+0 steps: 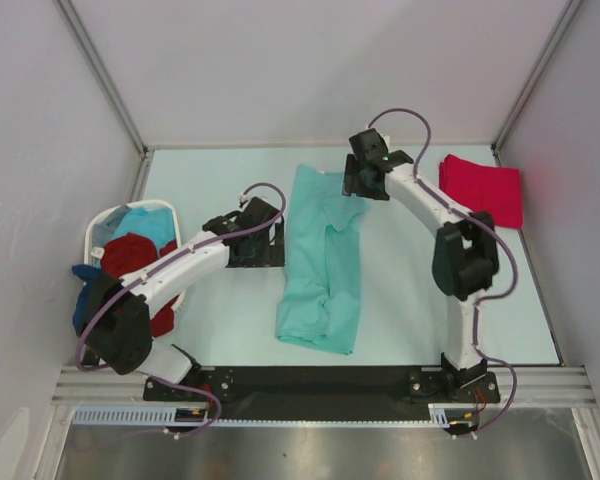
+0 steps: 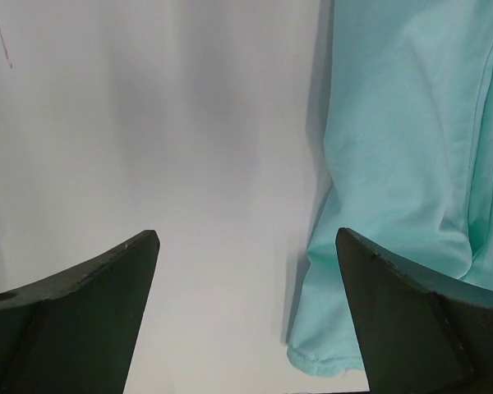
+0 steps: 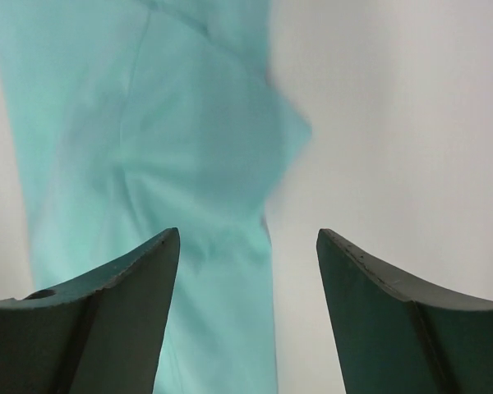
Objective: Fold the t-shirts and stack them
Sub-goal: Rotate the tshirt 90 degrees
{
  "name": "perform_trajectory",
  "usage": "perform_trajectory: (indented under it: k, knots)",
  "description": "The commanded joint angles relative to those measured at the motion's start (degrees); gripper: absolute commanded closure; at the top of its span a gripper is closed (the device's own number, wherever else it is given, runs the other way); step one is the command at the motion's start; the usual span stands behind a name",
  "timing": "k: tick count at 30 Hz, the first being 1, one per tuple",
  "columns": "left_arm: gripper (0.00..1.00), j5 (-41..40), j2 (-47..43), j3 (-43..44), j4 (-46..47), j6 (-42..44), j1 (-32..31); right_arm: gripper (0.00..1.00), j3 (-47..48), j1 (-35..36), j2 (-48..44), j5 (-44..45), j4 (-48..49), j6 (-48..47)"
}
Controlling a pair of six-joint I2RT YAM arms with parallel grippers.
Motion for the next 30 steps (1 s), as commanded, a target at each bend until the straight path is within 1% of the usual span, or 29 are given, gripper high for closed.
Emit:
perform_trajectory:
  k: [1, 2, 3, 4, 5, 6, 7, 8, 11, 14, 15, 16, 19, 22, 23, 30]
  knots:
    - [0.05, 1.0, -4.7, -3.5, 2.1, -0.7, 0.5, 0.27, -17.1, 3.3, -17.1, 4.3, 0.1, 2.7]
    - [0.05, 1.2, -5.1, -4.7, 2.1, -0.9, 0.5, 0.27, -20.0, 3.8, -21.8, 4.6, -0.8, 3.9]
    - [0.05, 1.7, -5.4, -5.2, 2.1, -1.0, 0.4, 0.27, -22.7, 5.2, -24.2, 5.3, -1.6, 5.1]
    - [0.05, 1.9, -6.5, -5.8, 2.1, -1.3, 0.4, 0.27, -29.6, 6.0, -26.6, 5.0, -1.8, 7.4]
    - [0.05, 2.1, -6.9, -6.4, 2.2, -1.5, 0.3, 0.28, -32.7, 7.0, -29.3, 4.5, -1.4, 8.4]
    - [0.05, 2.2, -7.7, -7.8, 2.3, -1.7, 0.2, 0.28, -35.5, 10.2, -33.9, 5.6, -1.4, 9.4]
    - [0.05, 2.3, -8.8, -8.5, 2.5, -2.0, 0.2, 0.28, -40.3, 11.6, -36.1, 6.3, -1.8, 11.2]
    - [0.05, 2.4, -9.4, -9.7, 2.6, -2.0, 0.2, 0.28, -41.7, 13.2, -39.1, 7.6, -2.8, 13.1]
    - [0.05, 2.2, -10.4, -11.6, 3.4, -2.1, -0.1, 0.30, -48.5, 17.2, -43.5, 7.8, -3.9, 17.4]
    - [0.06, 2.2, -9.7, -12.7, 3.7, -2.5, -1.2, 0.31, -53.4, 19.4, -44.3, 6.8, -3.8, 20.9]
    - [0.06, 2.3, -9.4, -12.7, 3.6, -2.7, -1.8, 0.32, -54.3, 20.3, -44.3, 6.4, -3.5, 21.8]
    - [0.07, 2.1, -9.2, -12.8, 3.7, -3.1, -2.5, 0.32, -55.1, 22.9, -44.3, 6.6, -3.6, 22.6]
    - [0.07, 1.4, -9.3, -13.0, 3.4, -4.8, -6.2, 0.32, -56.3, 27.7, -44.3, 8.4, -4.8, 26.0]
    - [0.07, 1.2, -8.6, -13.3, 3.2, -7.1, -9.9, 0.32, -57.7, 30.6, -44.1, 7.6, -4.1, 29.1]
    - [0.07, 1.1, -8.3, -13.5, 3.0, -7.7, -11.5, 0.32, -57.7, 32.6, -43.8, 7.7, -4.2, 29.9]
    - [0.07, 1.2, -8.4, -15.8, 2.9, -12.3, -16.7, 0.32, -58.2, 39.3, -43.5, 8.1, -5.6, 35.6]
